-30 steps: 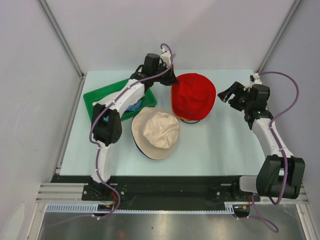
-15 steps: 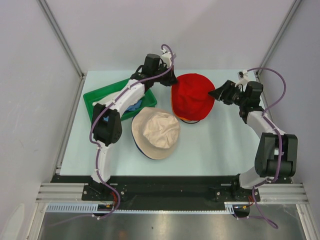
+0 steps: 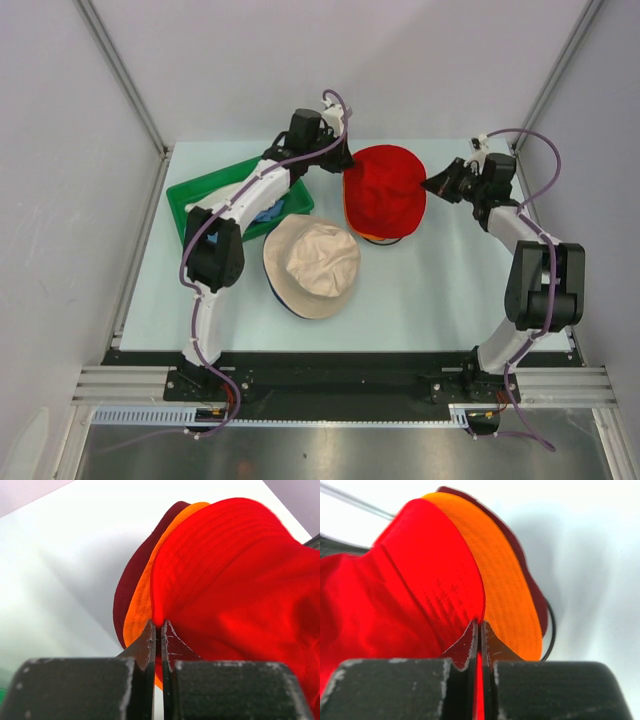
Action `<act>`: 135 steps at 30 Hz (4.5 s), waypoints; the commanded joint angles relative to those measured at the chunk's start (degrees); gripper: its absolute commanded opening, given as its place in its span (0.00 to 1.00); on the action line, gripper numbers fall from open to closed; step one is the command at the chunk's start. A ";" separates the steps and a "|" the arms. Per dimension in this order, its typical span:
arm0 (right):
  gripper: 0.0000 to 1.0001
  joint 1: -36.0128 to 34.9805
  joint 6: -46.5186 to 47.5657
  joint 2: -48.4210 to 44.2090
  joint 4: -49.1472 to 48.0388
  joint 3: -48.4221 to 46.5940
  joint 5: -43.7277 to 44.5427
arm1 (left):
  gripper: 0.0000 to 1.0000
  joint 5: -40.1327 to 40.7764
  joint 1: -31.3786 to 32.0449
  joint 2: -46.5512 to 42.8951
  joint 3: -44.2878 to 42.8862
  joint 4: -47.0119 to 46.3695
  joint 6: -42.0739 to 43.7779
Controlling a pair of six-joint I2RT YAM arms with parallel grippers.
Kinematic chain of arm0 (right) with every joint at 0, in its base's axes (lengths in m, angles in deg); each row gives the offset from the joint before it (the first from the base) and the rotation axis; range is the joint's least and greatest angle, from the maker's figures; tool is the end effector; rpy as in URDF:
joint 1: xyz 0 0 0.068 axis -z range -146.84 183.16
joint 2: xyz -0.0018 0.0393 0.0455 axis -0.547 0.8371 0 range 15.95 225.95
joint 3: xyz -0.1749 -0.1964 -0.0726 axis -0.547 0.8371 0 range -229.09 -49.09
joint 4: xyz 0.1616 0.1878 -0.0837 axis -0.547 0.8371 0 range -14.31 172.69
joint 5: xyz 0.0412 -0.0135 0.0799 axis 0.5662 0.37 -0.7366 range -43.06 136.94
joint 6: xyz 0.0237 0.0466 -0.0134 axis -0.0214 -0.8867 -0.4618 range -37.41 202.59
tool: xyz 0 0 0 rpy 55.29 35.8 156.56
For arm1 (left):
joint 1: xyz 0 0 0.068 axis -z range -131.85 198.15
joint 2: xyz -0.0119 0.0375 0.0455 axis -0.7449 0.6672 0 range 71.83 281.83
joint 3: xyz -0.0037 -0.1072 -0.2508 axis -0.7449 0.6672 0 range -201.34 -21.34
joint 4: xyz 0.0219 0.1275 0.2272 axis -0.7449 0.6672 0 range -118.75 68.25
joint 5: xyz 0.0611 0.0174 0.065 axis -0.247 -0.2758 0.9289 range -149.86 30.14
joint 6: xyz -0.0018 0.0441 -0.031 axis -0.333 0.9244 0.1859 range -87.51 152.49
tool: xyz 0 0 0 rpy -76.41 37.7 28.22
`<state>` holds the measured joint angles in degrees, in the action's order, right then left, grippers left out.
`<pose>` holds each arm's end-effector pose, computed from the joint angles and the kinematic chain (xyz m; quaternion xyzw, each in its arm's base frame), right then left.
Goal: Stack the hats
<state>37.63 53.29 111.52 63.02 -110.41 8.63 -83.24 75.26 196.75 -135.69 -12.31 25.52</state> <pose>0.3773 -0.0072 0.2505 0.0504 0.8011 0.3792 0.4604 0.4546 -0.2487 0.2955 0.2502 0.8037 -0.3151 0.4384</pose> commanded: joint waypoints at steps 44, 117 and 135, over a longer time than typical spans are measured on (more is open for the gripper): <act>0.01 -9.39 6.62 0.32 25.41 1.73 41.48 | 0.04 24.35 1.71 -0.73 2.90 5.79 -1.47; 0.97 -18.86 9.09 -38.26 28.77 -8.99 22.48 | 0.00 33.85 -15.34 -55.13 26.38 20.64 0.99; 0.97 -42.53 13.56 -37.65 1.33 -3.46 8.77 | 0.00 -18.72 -15.86 -61.91 24.87 13.96 -16.50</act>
<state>-5.12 63.46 75.26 70.26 -114.14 19.54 -90.06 59.70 136.21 -111.54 5.40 12.74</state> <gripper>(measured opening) 0.967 0.026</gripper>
